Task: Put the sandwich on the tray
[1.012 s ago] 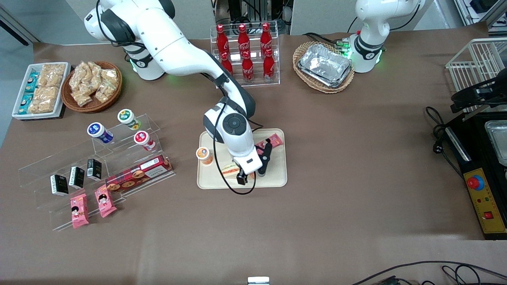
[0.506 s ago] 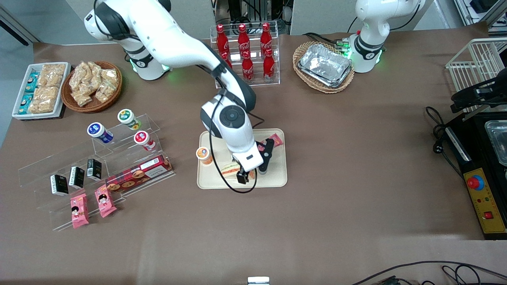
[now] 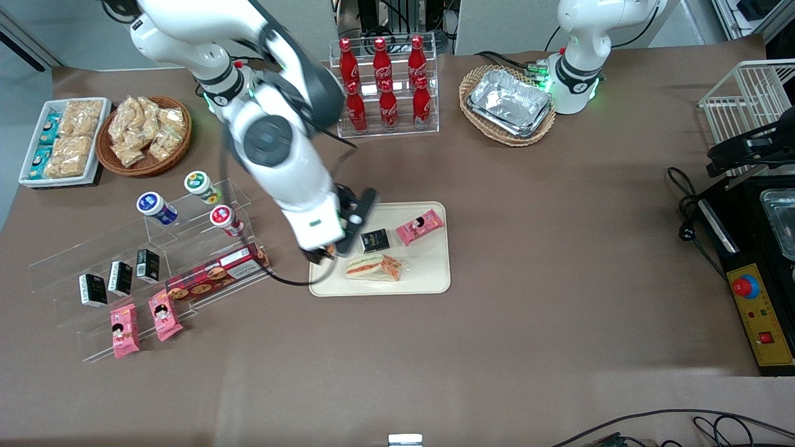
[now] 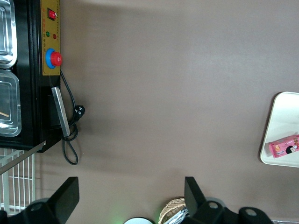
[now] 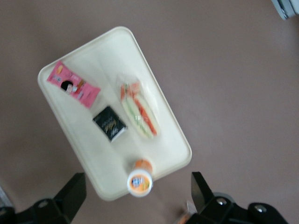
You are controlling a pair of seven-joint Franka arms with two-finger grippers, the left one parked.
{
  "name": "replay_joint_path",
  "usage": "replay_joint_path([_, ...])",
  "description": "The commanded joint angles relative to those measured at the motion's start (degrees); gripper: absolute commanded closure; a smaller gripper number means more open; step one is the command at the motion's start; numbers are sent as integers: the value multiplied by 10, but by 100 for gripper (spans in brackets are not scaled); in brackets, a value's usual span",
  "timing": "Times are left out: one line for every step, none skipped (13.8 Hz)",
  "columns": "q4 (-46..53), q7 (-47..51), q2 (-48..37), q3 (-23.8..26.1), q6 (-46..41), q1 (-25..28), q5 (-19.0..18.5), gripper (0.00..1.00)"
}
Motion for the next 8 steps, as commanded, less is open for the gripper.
replay_joint_path([-22, 2, -84, -19, -89, -40, 7, 0])
replay_joint_path([-22, 3, -100, -24, -121, -60, 5, 0])
replay_joint_path([-22, 4, -113, -28, -148, -80, -4, 0])
replay_joint_path([-25, 4, -126, -28, -160, -98, -12, 0])
replay_joint_path([-29, 4, -135, -28, -171, -113, -13, 0])
replay_joint_path([-30, 7, -140, -28, -174, -128, -11, 0])
replay_joint_path([-29, 8, -144, -28, -176, -145, -7, 0])
replay_joint_path([-30, 12, -150, -28, -177, -164, -7, 0])
